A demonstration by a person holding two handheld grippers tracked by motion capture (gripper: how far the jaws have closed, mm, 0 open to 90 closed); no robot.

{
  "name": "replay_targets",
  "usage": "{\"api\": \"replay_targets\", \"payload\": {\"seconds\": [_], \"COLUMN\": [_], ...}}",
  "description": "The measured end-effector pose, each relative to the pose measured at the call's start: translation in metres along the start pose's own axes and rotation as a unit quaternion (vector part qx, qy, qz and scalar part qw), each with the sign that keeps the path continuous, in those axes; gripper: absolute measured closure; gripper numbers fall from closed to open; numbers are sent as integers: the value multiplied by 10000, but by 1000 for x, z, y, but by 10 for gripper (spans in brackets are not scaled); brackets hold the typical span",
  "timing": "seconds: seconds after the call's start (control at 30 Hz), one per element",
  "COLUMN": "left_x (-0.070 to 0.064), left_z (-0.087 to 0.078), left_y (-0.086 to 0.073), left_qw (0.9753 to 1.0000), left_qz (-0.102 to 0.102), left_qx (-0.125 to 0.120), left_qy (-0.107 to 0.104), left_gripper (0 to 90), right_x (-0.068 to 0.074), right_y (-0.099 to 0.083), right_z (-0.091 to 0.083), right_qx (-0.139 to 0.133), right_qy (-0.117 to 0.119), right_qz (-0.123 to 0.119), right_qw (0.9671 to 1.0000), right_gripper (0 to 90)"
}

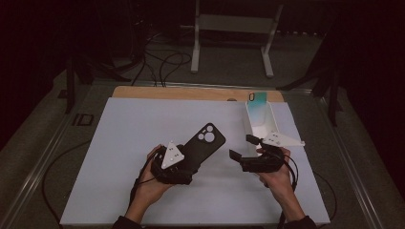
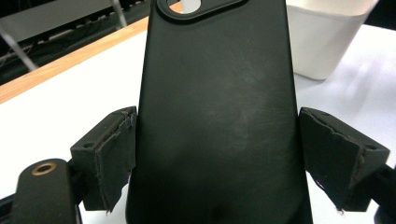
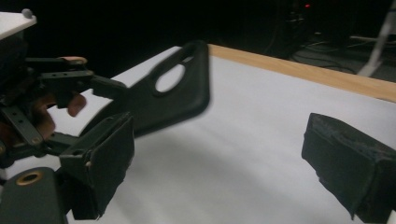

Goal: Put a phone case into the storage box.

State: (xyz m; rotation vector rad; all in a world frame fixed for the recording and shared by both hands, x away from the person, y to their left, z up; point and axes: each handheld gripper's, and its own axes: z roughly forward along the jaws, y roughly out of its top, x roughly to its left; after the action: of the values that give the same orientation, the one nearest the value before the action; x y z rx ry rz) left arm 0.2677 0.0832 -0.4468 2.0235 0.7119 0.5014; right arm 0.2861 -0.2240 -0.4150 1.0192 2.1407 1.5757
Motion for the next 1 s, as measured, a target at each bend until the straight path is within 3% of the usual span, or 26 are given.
{"api": "replay_targets", "payload": {"seconds": [0.33, 0.43, 0.5, 0.57, 0.67, 0.77, 1.0], "left_x": [-10, -13, -15, -16, -18, -20, -21], "left_z": [-1, -1, 1, 3, 5, 7, 10], "left_y": [5, 6, 6, 6, 6, 5, 5], "left_qw": [9995, 9992, 9993, 9993, 9995, 9997, 9997], "left_qz": [77, 97, 113, 130, 151, 168, 211], "left_qx": [-268, -327, -321, -290, -228, -177, -36], "left_qy": [-161, -199, -167, -204, -125, -94, -93], "left_gripper": [158, 158, 158, 158, 159, 160, 164], "right_x": [13, 15, 17, 17, 18, 21, 24], "right_y": [7, 8, 8, 9, 10, 10, 10], "right_z": [26, 30, 33, 34, 35, 38, 43], "right_qx": [312, 370, 437, 408, 442, 467, 504], "right_qy": [425, 576, 663, 888, 945, 1157, 1425], "right_qz": [172, 272, 273, 443, 506, 587, 678], "right_qw": [9985, 9973, 9965, 9942, 9933, 9904, 9862], "right_gripper": [163, 281, 415, 539, 574, 677, 763]}}
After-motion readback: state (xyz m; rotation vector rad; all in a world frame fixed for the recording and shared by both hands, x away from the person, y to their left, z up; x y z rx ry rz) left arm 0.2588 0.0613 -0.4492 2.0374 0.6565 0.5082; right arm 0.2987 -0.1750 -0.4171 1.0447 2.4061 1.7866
